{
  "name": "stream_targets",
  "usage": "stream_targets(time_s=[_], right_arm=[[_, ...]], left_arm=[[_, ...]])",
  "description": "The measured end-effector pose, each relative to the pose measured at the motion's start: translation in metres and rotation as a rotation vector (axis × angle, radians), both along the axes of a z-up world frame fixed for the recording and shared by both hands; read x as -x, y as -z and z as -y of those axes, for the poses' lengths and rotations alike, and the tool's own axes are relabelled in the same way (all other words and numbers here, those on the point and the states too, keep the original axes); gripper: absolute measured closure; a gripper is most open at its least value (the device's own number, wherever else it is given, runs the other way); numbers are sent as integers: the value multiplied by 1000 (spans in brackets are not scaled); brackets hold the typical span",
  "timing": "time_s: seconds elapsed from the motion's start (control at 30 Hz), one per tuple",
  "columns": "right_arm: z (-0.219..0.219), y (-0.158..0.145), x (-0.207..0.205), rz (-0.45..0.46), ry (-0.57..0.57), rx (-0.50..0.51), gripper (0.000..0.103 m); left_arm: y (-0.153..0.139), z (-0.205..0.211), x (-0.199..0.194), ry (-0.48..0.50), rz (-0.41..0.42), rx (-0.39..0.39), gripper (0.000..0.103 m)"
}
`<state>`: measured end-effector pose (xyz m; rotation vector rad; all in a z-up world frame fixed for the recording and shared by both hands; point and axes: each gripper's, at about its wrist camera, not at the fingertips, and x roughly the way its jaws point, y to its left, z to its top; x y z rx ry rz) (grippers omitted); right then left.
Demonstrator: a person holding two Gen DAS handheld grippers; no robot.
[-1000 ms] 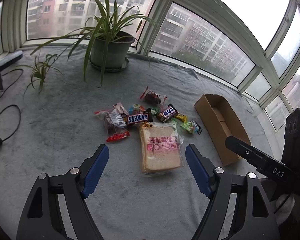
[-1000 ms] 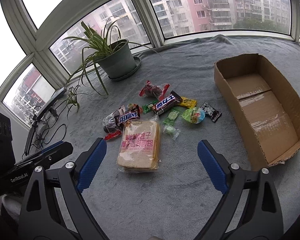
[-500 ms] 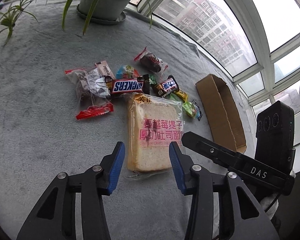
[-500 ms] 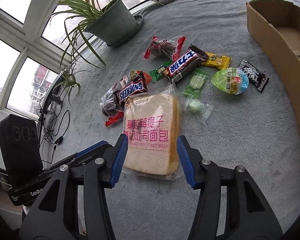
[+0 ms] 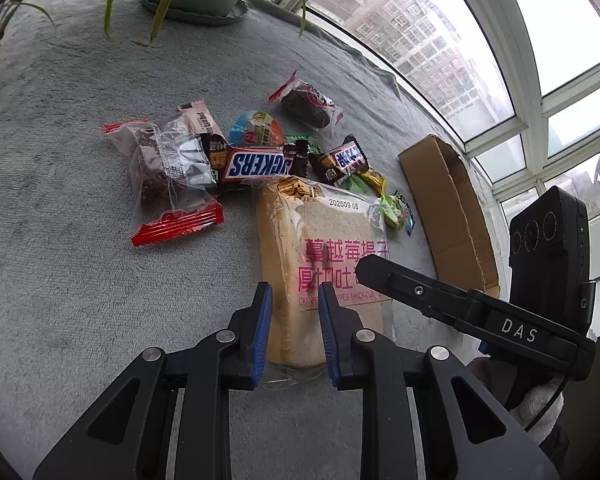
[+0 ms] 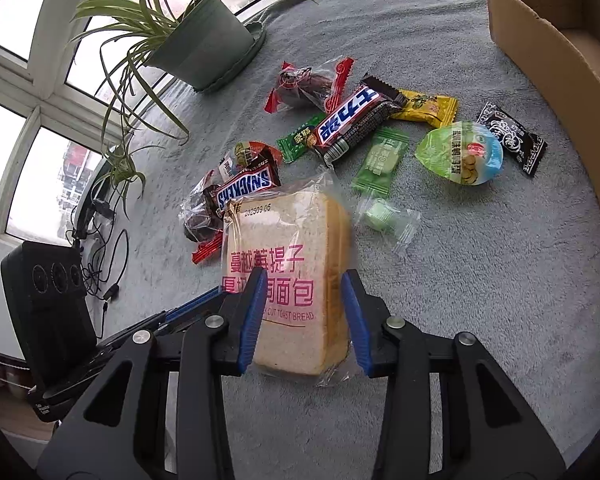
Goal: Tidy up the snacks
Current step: 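Carry the bread loaf with the left tool into the cardboard box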
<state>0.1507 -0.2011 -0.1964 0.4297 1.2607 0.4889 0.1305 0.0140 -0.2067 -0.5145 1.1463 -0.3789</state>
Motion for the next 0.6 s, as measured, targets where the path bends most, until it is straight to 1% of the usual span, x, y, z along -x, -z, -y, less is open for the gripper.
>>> stream_targets(time_s=[0.17,0.3,0.43,0.6], right_arm=[[-1,-3,3,5,-9,7,65],[3,-11,7,19,-14,0,65],[13,-21,11,33,-13,-12,65],[37,-42,19,77,-9,-11,65]], left_arm=[[-1,7,-3,9,11,-19,82],[-8,13,0,10,30,-42,82],[-19,20,4,5,58,-46,82],[-33,36,8,4,96,-43,82]])
